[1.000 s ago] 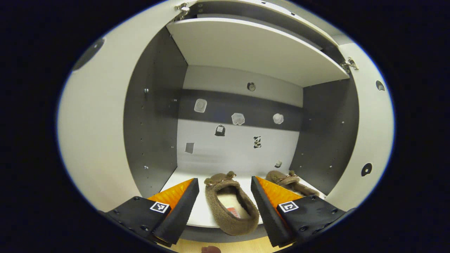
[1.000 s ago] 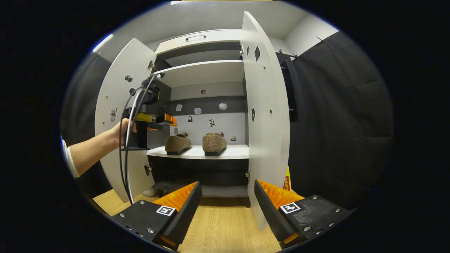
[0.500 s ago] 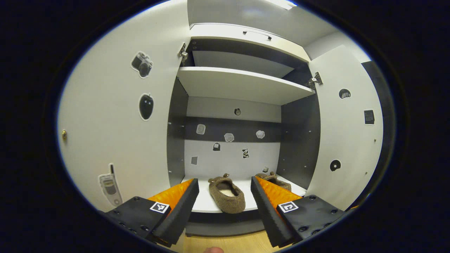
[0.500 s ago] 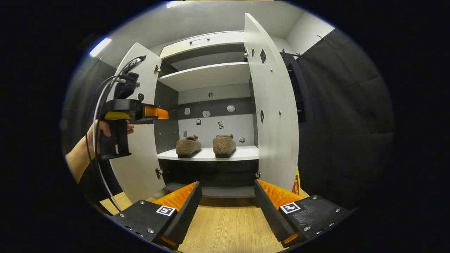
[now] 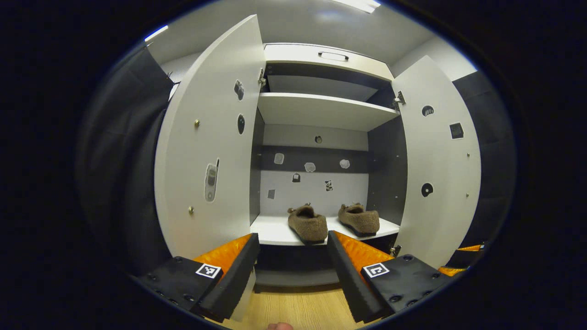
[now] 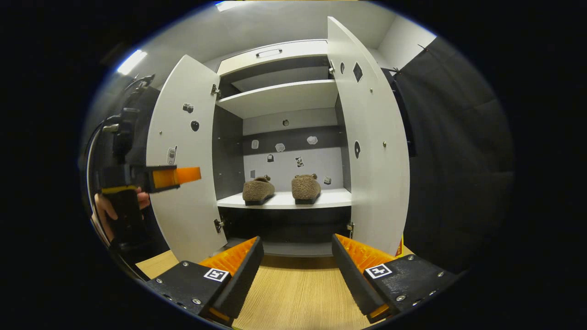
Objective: Grab one shoe with the right hand and put it into the shoe cabinet, grab the other shoe with the left hand and put it into the shoe cabinet; then close the right door with the right hand and the left door with the left hand.
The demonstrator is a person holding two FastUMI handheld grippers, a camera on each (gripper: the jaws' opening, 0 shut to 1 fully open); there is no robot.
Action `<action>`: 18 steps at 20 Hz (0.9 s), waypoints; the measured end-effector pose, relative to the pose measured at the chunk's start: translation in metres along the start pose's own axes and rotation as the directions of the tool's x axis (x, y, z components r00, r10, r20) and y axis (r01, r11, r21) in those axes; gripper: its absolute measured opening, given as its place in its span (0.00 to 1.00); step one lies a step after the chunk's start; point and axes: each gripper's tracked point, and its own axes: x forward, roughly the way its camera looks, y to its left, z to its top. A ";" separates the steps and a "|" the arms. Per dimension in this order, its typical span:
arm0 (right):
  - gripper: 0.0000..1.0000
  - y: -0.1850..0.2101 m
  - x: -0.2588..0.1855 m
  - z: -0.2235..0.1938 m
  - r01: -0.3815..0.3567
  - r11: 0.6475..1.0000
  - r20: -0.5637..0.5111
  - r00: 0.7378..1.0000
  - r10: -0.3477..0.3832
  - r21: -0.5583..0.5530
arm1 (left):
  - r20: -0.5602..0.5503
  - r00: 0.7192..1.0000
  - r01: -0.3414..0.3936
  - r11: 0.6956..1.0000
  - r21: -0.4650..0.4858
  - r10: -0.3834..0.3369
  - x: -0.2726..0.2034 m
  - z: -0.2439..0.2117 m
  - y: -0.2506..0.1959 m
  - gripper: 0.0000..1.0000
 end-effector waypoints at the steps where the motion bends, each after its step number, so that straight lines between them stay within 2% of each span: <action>1: 0.92 0.001 0.001 -0.001 0.001 1.000 -0.002 1.000 -0.001 0.000 | -0.021 1.000 -0.015 1.000 -0.008 0.015 -0.009 -0.014 0.002 0.96; 2: 0.92 0.003 0.000 -0.001 -0.001 1.000 -0.003 1.000 0.001 0.001 | -0.038 0.999 -0.021 1.000 -0.023 0.020 -0.018 -0.027 0.002 0.94; 4: 0.92 0.005 0.001 -0.003 -0.004 1.000 -0.007 1.000 0.004 -0.002 | -0.048 0.999 -0.026 0.999 -0.042 0.024 -0.031 -0.045 0.002 0.97; 6: 0.92 0.008 0.000 -0.002 -0.008 1.000 -0.003 1.000 0.008 -0.003 | -0.049 0.999 -0.026 0.999 -0.029 0.024 -0.039 -0.058 0.004 0.97; 9: 0.92 0.007 -0.002 0.001 0.007 1.000 0.018 1.000 -0.007 -0.011 | -0.040 0.999 -0.012 0.999 -0.035 0.011 -0.050 -0.066 0.003 0.96; 12: 0.92 0.002 -0.012 0.009 0.015 1.000 0.043 0.999 -0.015 -0.007 | -0.038 0.999 -0.029 0.999 -0.028 0.028 -0.062 -0.075 0.006 0.97; 14: 0.93 -0.013 -0.019 0.021 0.038 0.999 0.059 0.998 -0.037 -0.016 | -0.048 0.999 -0.027 0.999 -0.027 0.026 -0.072 -0.083 0.002 0.96; 18: 0.92 -0.070 -0.033 0.067 0.139 0.989 0.132 0.983 -0.131 -0.056 | -0.049 0.999 -0.005 0.999 -0.040 0.003 -0.086 -0.090 -0.007 0.96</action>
